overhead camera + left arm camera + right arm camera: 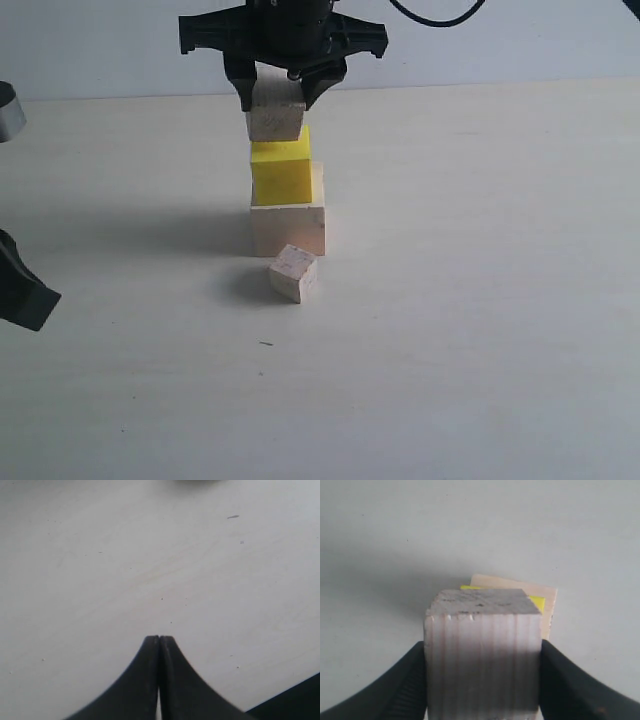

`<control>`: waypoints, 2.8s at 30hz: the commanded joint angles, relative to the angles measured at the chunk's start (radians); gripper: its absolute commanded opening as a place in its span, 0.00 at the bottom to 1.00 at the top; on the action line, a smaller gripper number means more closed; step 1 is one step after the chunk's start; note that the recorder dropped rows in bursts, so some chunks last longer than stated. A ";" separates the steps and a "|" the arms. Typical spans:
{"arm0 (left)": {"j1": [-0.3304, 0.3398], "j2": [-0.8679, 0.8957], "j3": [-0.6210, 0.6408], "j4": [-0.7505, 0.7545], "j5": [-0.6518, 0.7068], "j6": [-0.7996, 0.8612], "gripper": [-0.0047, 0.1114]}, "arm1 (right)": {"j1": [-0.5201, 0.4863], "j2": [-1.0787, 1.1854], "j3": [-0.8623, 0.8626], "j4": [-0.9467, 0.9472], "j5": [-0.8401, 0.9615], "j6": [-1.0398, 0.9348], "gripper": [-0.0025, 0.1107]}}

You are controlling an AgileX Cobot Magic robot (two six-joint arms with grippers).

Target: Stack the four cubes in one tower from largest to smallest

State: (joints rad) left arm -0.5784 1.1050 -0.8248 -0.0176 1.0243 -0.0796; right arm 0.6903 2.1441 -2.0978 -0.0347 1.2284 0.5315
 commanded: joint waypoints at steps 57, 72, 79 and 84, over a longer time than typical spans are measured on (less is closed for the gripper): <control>0.001 -0.004 0.002 -0.006 -0.036 0.001 0.05 | -0.028 -0.138 0.173 0.068 -0.007 -0.049 0.02; 0.001 -0.004 0.002 -0.006 -0.033 0.001 0.05 | -0.028 -0.038 0.062 0.043 -0.007 -0.024 0.02; 0.001 -0.004 0.002 -0.006 -0.036 0.001 0.05 | -0.028 -0.050 0.066 0.025 -0.007 -0.024 0.02; 0.001 -0.004 0.002 -0.006 -0.036 0.001 0.05 | -0.028 -0.050 0.066 0.028 -0.007 -0.027 0.02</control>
State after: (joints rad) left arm -0.5784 1.1050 -0.8248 -0.0176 0.9912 -0.0796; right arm 0.6611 2.1074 -2.0248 0.0000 1.2251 0.5091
